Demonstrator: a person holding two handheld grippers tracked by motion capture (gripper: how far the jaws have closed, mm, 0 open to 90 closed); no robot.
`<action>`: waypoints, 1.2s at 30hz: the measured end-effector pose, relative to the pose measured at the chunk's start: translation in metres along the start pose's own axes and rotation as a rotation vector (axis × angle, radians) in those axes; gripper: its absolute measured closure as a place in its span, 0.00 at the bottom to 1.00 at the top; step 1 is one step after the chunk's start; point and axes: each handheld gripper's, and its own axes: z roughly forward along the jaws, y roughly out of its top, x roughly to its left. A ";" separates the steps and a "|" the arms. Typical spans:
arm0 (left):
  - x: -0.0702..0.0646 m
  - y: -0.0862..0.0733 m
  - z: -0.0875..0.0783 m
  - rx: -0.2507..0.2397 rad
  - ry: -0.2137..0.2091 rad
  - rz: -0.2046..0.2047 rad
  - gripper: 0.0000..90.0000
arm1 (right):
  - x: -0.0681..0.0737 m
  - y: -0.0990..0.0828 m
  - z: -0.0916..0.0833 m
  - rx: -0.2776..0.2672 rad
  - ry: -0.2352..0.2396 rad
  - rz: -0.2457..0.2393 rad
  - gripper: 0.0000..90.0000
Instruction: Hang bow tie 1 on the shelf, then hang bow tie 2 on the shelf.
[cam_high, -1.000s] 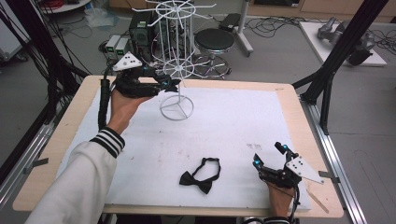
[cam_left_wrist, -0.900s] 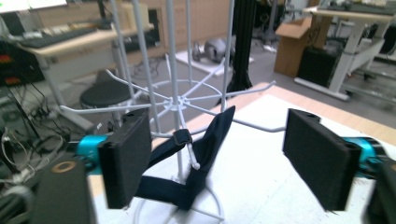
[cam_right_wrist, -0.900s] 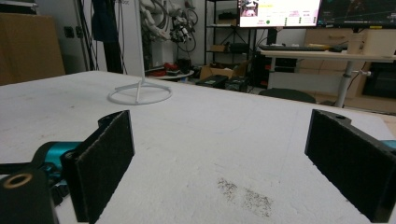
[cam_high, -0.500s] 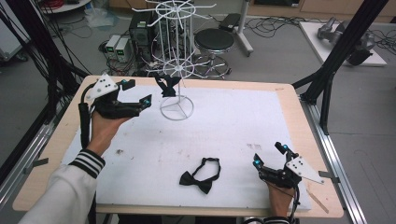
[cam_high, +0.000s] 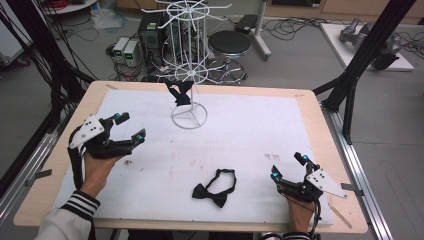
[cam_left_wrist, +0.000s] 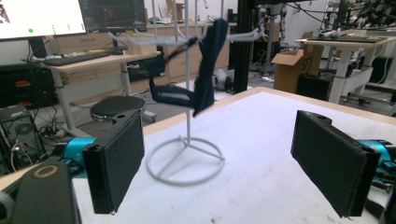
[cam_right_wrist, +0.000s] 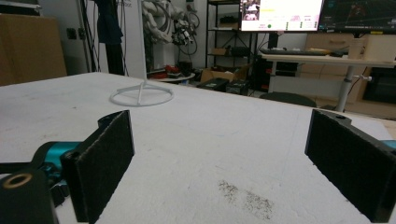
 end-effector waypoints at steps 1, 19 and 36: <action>-0.001 -0.004 -0.003 -0.005 0.001 0.003 0.20 | 0.000 0.000 0.000 0.000 -0.001 0.011 0.08; -0.005 -0.051 -0.027 -0.025 0.030 -0.009 0.20 | -0.001 0.000 -0.001 -0.006 0.000 0.008 0.08; -0.002 -0.060 -0.037 -0.037 0.032 -0.022 0.20 | -0.002 0.000 -0.002 -0.012 -0.003 0.031 0.08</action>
